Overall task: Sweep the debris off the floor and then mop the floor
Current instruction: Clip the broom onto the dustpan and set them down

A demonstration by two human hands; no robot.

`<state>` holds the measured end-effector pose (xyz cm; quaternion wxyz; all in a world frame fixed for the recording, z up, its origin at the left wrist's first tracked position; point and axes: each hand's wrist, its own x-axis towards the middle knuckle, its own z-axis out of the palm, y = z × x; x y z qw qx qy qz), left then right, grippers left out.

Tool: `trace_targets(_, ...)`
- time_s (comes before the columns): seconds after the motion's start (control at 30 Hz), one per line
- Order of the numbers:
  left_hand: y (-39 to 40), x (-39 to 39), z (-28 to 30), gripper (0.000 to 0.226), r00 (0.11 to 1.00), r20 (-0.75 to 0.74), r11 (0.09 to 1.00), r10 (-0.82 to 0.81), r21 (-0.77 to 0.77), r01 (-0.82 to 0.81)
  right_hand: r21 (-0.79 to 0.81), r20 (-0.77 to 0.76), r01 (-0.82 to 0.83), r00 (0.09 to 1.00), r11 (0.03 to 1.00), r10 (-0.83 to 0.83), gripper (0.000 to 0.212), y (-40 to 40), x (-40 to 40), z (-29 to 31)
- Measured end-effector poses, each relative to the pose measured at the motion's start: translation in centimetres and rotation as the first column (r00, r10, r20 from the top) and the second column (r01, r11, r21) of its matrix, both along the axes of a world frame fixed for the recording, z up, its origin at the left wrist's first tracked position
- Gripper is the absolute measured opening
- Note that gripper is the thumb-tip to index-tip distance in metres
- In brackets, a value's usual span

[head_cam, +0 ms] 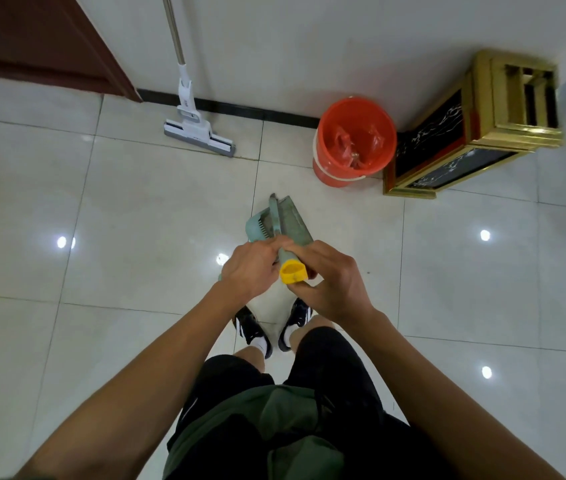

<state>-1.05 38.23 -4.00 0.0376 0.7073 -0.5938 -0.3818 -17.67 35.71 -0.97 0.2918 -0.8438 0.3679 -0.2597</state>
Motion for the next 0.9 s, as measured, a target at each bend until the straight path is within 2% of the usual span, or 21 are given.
trace_targets(0.13, -3.8, 1.3, -1.3, 0.033, 0.994, 0.040, 0.992, -0.100, -0.067, 0.103, 0.044, 0.037, -0.017, 0.999, 0.999, 0.016, 0.034, -3.5, 0.2, -0.3)
trace_targets(0.33, -10.7, 2.7, -2.6, 0.039, 0.988, 0.101, 0.985, -0.118, -0.112, 0.129, 0.145, 0.048, -0.009, 0.999, 0.989, 0.002, 0.041, -10.7, 1.1, -1.4)
trace_targets(0.6, -20.5, 4.8, -2.5, 0.027, 0.984, 0.160, 0.992, -0.083, -0.082, 0.097, 0.110, 0.029, -0.084, 0.996, 0.990, 0.081, 0.041, -21.6, 2.8, -0.6)
trace_targets(0.77, -25.5, 7.0, -3.7, 0.039, 0.983, 0.171, 0.991, -0.072, -0.102, 0.090, 0.120, 0.033, -0.079, 0.997, 0.990, 0.076, 0.041, -26.5, 4.8, -1.3)
trace_targets(0.9, -29.3, 8.8, -5.0, 0.039, 0.984, 0.154, 0.987, -0.086, -0.120, 0.105, 0.132, -0.012, -0.058, 0.998, 0.990, 0.060, 0.041, -30.1, 6.8, -2.3)
